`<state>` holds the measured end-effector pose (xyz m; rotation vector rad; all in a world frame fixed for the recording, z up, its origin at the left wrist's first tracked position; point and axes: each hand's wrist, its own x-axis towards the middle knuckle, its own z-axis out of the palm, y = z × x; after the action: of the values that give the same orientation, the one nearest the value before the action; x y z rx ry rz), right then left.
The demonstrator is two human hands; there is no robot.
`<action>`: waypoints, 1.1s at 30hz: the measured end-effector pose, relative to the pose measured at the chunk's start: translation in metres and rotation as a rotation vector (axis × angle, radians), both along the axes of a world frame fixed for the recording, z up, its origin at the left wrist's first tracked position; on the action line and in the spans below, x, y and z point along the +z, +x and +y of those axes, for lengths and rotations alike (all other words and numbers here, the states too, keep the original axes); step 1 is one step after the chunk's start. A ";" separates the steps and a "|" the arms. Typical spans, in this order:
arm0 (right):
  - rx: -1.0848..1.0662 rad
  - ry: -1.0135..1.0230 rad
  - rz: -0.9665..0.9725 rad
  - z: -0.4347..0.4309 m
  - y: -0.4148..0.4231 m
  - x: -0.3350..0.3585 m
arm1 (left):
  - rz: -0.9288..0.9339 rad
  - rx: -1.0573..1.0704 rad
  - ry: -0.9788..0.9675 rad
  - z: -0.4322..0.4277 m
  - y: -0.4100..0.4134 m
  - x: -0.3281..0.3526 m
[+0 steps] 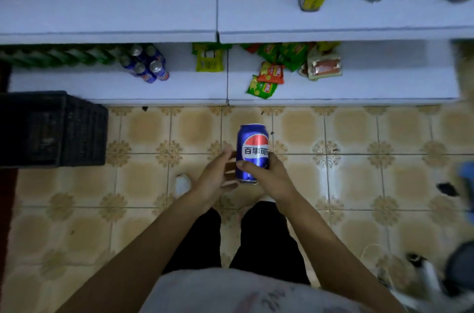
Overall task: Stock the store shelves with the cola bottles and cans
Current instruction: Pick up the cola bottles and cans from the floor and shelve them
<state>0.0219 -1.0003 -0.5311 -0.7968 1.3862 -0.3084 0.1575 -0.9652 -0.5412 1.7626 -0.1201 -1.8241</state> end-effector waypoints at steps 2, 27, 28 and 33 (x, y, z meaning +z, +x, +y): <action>0.069 -0.074 0.023 0.006 0.013 0.030 | 0.050 0.047 -0.077 0.019 0.006 0.025; 0.219 -0.570 -0.364 0.096 0.393 0.223 | -0.706 0.096 -1.018 0.129 0.407 0.208; 0.211 -0.618 -0.370 0.091 0.401 0.229 | -0.772 0.082 -1.041 0.122 0.413 0.214; 0.050 -0.890 -0.366 0.058 0.427 0.261 | -0.786 0.109 -1.172 0.070 0.421 0.243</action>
<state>0.4488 -0.9426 -0.2700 -1.4090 0.8458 -1.0170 0.5785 -0.8951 -0.2983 1.3764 -1.1065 -0.5628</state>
